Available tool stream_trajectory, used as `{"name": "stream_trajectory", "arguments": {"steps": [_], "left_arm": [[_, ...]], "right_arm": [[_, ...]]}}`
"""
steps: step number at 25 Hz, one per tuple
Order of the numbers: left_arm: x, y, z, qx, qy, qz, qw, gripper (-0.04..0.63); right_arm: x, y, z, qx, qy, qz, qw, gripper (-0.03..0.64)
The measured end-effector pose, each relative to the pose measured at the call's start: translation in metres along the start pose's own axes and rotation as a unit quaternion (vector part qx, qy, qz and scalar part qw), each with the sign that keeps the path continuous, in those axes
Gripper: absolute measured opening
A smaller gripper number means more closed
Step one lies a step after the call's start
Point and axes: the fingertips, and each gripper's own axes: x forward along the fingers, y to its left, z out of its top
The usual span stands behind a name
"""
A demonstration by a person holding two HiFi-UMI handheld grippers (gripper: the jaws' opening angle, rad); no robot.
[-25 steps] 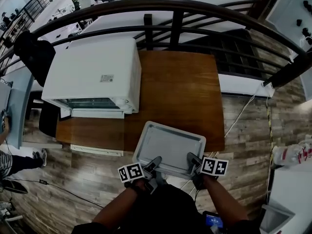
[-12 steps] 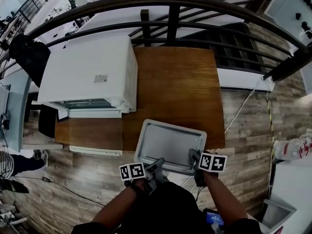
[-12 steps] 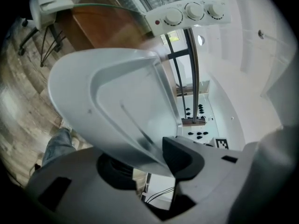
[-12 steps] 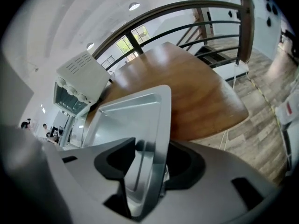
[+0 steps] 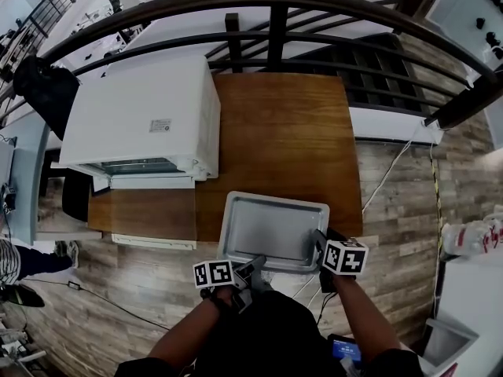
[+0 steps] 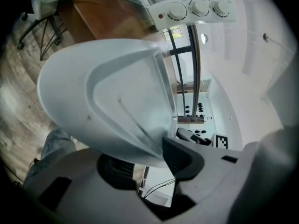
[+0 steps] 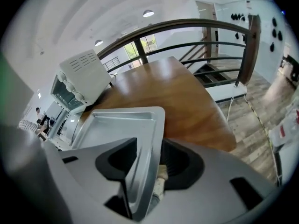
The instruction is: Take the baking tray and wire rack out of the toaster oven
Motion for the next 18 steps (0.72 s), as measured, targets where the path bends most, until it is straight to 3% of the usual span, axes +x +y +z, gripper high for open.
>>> {"name": "stream_trajectory", "arguments": {"steps": [5, 8, 11, 13, 14, 15, 16, 18], "left_arm": [[-0.013, 0.002, -0.007, 0.033, 0.035, 0.019, 0.9987, 0.167], [-0.036, 0.008, -0.006, 0.071, 0.047, 0.059, 0.9946, 0.167], [-0.068, 0.014, 0.004, 0.119, 0.032, 0.114, 0.9859, 0.167], [-0.089, 0.018, 0.017, 0.164, 0.010, 0.166, 0.9724, 0.167], [-0.099, 0.019, 0.026, 0.201, -0.003, 0.196, 0.9599, 0.167], [-0.107, 0.017, 0.034, 0.251, -0.014, 0.226, 0.9412, 0.167], [-0.112, 0.014, 0.042, 0.315, -0.016, 0.251, 0.9151, 0.169], [-0.110, 0.001, 0.048, 0.460, 0.009, 0.276, 0.8440, 0.184]], "right_arm": [[-0.001, -0.001, -0.008, -0.051, 0.002, -0.017, 0.999, 0.152], [-0.001, -0.006, -0.009, -0.070, 0.003, -0.036, 0.997, 0.138], [-0.006, -0.006, -0.006, -0.079, -0.007, -0.042, 0.996, 0.138], [-0.011, -0.006, -0.005, -0.086, -0.014, -0.046, 0.995, 0.148], [-0.015, -0.006, -0.005, -0.095, -0.019, -0.048, 0.994, 0.155], [-0.019, -0.004, -0.005, -0.110, -0.025, -0.048, 0.992, 0.161], [-0.023, 0.000, -0.005, -0.130, -0.033, -0.045, 0.990, 0.164], [-0.031, 0.014, -0.007, -0.187, -0.044, -0.023, 0.981, 0.189]]}}
